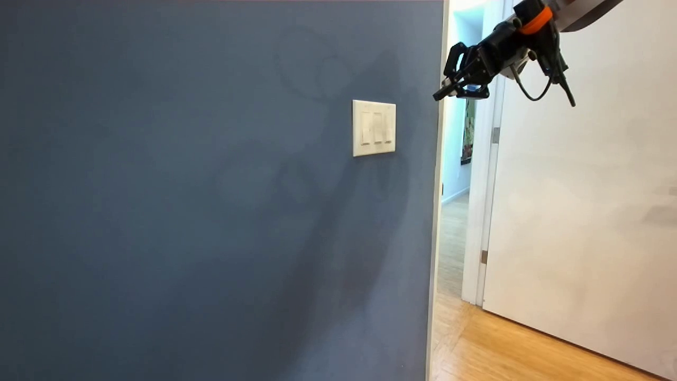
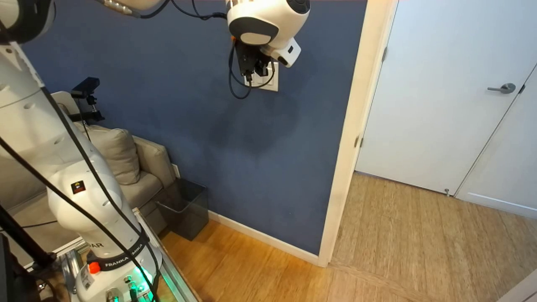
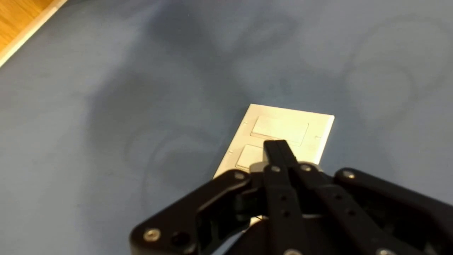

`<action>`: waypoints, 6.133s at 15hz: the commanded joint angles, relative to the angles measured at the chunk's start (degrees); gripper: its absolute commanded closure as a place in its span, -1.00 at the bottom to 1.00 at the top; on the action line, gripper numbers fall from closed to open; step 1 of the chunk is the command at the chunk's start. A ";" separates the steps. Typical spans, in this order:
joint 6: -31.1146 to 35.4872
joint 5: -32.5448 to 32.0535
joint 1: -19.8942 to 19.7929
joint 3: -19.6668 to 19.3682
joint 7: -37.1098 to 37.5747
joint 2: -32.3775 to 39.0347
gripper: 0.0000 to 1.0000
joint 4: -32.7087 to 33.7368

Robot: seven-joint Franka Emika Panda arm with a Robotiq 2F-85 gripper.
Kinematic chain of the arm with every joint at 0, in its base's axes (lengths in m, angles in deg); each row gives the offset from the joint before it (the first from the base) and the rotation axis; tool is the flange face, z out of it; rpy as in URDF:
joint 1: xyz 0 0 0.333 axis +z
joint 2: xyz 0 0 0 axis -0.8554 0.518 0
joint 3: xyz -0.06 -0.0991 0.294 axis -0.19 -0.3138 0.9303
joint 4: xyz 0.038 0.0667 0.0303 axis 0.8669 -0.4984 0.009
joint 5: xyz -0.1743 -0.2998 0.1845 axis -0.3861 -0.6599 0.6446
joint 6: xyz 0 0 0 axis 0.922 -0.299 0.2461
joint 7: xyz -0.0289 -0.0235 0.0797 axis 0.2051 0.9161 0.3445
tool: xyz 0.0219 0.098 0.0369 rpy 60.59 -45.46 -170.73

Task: Turn the dial on the far right of the light switch downwards

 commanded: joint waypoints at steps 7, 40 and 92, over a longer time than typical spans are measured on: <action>0.26 12.19 -0.23 2.38 2.77 6.90 1.00 3.22; 15.89 23.65 0.17 5.49 2.21 12.04 1.00 3.13; -7.50 -15.66 -2.15 3.45 13.43 2.69 0.37 6.45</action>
